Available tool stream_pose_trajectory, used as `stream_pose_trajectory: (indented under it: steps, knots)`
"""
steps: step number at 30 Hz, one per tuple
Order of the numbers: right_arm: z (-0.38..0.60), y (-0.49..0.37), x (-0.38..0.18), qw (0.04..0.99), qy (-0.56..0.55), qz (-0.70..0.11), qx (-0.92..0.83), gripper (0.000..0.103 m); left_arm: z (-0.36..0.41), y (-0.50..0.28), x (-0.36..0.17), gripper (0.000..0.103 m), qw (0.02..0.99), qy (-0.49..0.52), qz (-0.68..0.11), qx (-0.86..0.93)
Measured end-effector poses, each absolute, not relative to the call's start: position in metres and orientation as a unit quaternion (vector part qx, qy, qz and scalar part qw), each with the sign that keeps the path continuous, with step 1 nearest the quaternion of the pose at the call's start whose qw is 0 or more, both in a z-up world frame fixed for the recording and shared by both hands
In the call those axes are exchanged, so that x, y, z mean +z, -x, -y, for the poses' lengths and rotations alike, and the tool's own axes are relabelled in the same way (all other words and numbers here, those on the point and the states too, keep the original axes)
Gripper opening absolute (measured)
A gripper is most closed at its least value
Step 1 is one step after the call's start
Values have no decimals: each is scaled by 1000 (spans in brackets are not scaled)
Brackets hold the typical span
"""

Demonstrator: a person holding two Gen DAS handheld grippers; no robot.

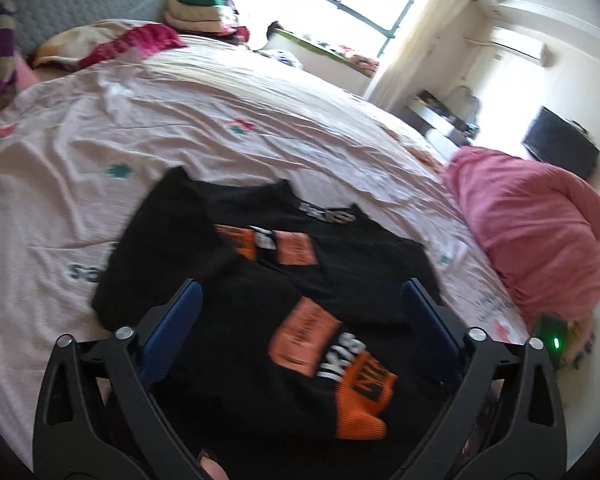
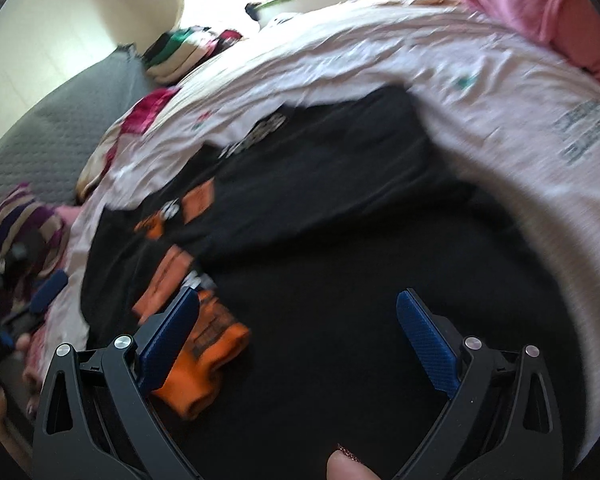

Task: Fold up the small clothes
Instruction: 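Lower the orange cuff onto the shirt body and open the left gripper, then grasp the orange cuff lying on the shirt body with the right gripper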

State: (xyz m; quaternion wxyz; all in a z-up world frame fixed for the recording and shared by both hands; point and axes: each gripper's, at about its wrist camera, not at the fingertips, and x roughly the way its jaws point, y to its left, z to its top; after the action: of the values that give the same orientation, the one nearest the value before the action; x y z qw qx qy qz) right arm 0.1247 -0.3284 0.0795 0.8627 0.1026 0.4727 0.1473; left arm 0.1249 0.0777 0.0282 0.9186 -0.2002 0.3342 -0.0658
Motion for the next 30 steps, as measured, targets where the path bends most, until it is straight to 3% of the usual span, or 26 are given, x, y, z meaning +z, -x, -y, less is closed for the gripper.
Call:
stream_pose_trajectory:
  steps: [6,8,10,18,20,21,30]
  knots:
    - [289,-112,70,857,-46,-481,178,98,-106,-123,29,93,916,226,-332,-29]
    - [281,-108,69,859,-26,-478,182,92,-117,-122,29,93,914,241,-327,-18]
    - [274,-106,68,861,-8,-475,183,73,-125,-121,29,93,911,253,-325,-13]
    - [267,-103,71,867,16,-462,186,31,-143,-115,36,93,910,269,-315,7]
    - [266,-102,74,870,22,-455,190,26,-146,-115,38,93,912,265,-313,13]
    - [265,-102,75,869,21,-453,197,17,-148,-114,39,93,912,265,-311,15]
    - [254,-102,106,882,49,-405,236,14,-168,-109,42,93,909,282,-305,34]
